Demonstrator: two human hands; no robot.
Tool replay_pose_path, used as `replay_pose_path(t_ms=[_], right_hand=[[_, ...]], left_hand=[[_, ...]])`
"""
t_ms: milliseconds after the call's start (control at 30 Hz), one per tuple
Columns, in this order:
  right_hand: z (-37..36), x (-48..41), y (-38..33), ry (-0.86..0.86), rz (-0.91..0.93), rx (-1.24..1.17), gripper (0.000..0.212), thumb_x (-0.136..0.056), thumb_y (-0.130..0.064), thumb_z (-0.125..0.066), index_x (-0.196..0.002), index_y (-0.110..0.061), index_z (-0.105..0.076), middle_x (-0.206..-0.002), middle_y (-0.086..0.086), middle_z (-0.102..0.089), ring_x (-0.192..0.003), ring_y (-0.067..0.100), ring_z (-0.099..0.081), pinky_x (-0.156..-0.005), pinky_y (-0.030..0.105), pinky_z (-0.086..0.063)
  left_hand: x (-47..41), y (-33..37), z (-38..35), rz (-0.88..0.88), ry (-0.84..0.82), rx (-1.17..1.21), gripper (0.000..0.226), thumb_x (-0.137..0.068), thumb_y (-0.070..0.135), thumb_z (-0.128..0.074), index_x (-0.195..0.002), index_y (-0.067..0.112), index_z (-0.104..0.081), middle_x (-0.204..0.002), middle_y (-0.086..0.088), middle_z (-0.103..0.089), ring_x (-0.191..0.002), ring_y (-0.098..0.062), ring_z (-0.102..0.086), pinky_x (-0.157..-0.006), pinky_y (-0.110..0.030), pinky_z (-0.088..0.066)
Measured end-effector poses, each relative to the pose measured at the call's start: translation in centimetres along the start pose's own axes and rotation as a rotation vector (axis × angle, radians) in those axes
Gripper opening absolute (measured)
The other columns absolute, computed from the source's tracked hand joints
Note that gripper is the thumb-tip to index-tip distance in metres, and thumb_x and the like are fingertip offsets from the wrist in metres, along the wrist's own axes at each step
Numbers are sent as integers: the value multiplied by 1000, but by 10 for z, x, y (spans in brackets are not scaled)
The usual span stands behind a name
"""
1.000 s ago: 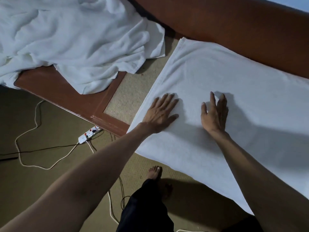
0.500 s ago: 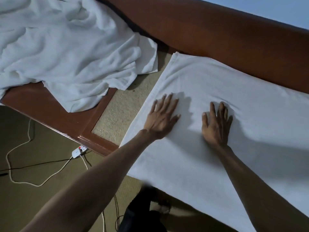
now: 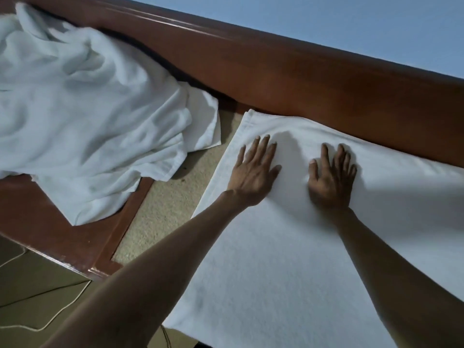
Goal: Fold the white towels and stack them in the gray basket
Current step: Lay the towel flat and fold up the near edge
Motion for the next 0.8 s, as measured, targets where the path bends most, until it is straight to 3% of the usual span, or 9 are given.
replay_pose_path(t_ms=[100,200,300,367,400,500,633,733,800], right_hand=[[3,3,0,71,26,39,52,-106,-39,-35,-154,-21,-38,-162,19,-29,-150,35,-25,-119,54,-22],[4,2,-2,66,38,55,53,-106,-39,-35,-155,-20,-36,-162,19,-28,-150,34,-23,-119,53,-22],[5,2,-1,62,16,44,53,-106,-40,-36,-156,-21,-36,-164,18,-27,-152,34,-21,-120,53,-21],[4,4,0,52,14,38,53,-107,-42,-35,-156,-21,-35,-164,17,-25,-152,34,-20,-120,54,-20],[4,3,0,47,14,40,54,-107,-43,-33,-156,-22,-35,-165,17,-24,-153,34,-20,-120,54,-21],[3,4,2,29,12,52,55,-106,-47,-27,-157,-24,-33,-165,16,-23,-154,33,-18,-121,54,-20],[2,1,2,14,-4,55,55,-107,-47,-28,-157,-24,-31,-166,14,-20,-155,31,-14,-123,54,-17],[0,1,3,-4,-19,51,58,-106,-49,-24,-158,-26,-29,-168,12,-17,-155,29,-13,-125,53,-14],[-1,1,3,-5,-25,56,58,-105,-50,-24,-159,-27,-29,-168,11,-17,-155,29,-13,-125,52,-14]], left_hand=[[-33,-18,-5,-61,-79,-76,71,-107,60,-22,-165,25,-3,-173,3,4,-159,-17,6,-127,-44,6],[-42,-62,8,8,-51,-109,76,-103,69,-21,-165,29,-5,-172,10,-1,-158,-11,3,-127,-45,-1],[-49,-57,22,84,34,-90,72,-104,62,-24,-159,17,-32,-168,-3,-27,-156,-24,-19,-124,-54,-18],[-55,-35,33,65,169,-85,56,-102,49,-36,-139,11,-54,-150,-10,-50,-141,-30,-43,-111,-55,-35],[-60,-29,34,60,204,-73,50,-101,42,-41,-136,11,-56,-147,-10,-52,-137,-30,-47,-109,-54,-38],[-69,-34,28,116,151,-25,56,-104,40,-39,-152,11,-43,-160,-11,-40,-149,-28,-34,-121,-53,-25],[-76,-51,22,69,81,-104,63,-107,54,-29,-160,21,-32,-168,-3,-28,-155,-23,-24,-125,-54,-14],[-85,-67,16,102,-35,-148,73,-102,71,-18,-164,36,-2,-173,6,2,-159,-21,1,-126,-55,0],[-91,-74,14,150,-51,-164,79,-100,75,-16,-164,34,5,-172,7,8,-159,-23,8,-125,-56,6]])
Point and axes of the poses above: each hand's wrist, its own x-axis away from the middle knuckle, its own z-axis out of the back of the hand, y = z × x, the point moved 8 cm from there along -x, towards the middle knuckle
